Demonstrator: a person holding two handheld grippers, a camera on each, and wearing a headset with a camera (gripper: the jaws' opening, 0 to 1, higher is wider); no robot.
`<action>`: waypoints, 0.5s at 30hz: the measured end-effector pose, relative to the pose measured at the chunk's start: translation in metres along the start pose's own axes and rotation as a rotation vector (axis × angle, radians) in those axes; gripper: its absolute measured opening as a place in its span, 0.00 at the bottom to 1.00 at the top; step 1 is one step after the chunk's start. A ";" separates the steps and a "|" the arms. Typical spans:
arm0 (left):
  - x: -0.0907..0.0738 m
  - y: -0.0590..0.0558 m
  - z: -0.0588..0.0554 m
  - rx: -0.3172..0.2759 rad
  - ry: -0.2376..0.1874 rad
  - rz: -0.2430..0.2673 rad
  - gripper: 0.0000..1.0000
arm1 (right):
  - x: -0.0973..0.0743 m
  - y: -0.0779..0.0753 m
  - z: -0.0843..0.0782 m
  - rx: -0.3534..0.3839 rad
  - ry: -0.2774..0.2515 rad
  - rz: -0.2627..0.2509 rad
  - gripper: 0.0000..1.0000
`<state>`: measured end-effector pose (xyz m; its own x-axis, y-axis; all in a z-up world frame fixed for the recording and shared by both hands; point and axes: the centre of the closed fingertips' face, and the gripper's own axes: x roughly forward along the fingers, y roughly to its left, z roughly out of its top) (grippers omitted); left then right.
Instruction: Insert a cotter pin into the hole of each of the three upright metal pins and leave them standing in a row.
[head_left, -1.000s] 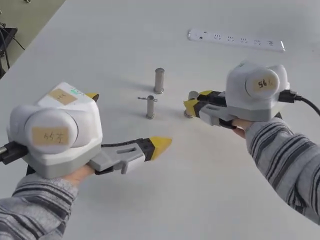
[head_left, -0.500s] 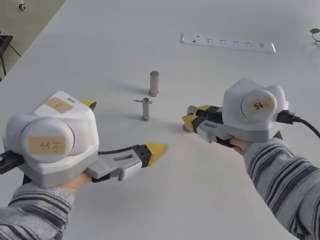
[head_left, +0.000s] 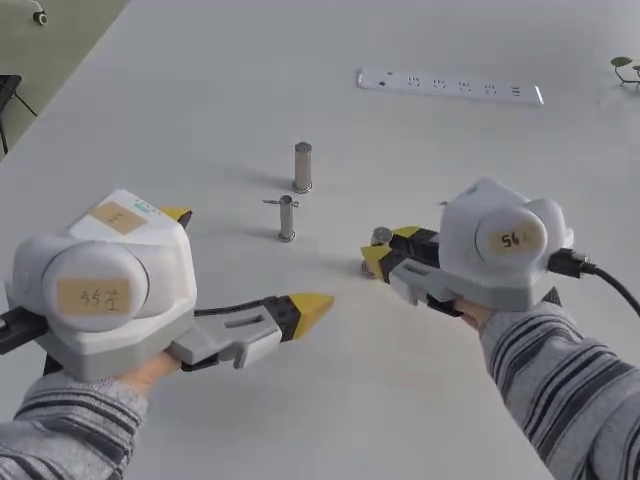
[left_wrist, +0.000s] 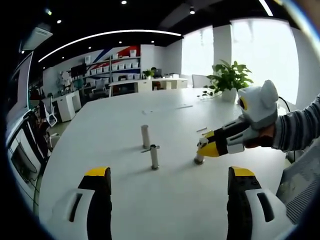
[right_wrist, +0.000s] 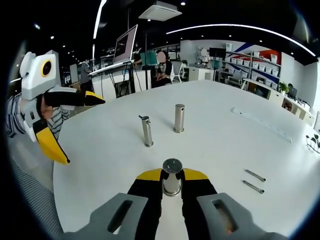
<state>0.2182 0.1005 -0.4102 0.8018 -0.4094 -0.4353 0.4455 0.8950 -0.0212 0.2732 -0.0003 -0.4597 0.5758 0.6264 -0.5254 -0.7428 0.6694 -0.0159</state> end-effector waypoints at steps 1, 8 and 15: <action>0.000 0.000 0.000 0.001 0.001 0.000 0.96 | 0.000 0.000 0.000 0.001 -0.001 -0.001 0.08; 0.000 -0.001 -0.005 0.000 0.022 -0.001 0.96 | -0.001 0.000 0.000 0.051 -0.015 0.019 0.09; 0.000 -0.001 -0.004 -0.001 0.023 0.001 0.97 | -0.009 -0.005 0.003 0.122 -0.023 0.038 0.23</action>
<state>0.2157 0.1002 -0.4138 0.7926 -0.4044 -0.4563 0.4446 0.8955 -0.0214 0.2728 -0.0080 -0.4521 0.5568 0.6605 -0.5037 -0.7179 0.6877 0.1080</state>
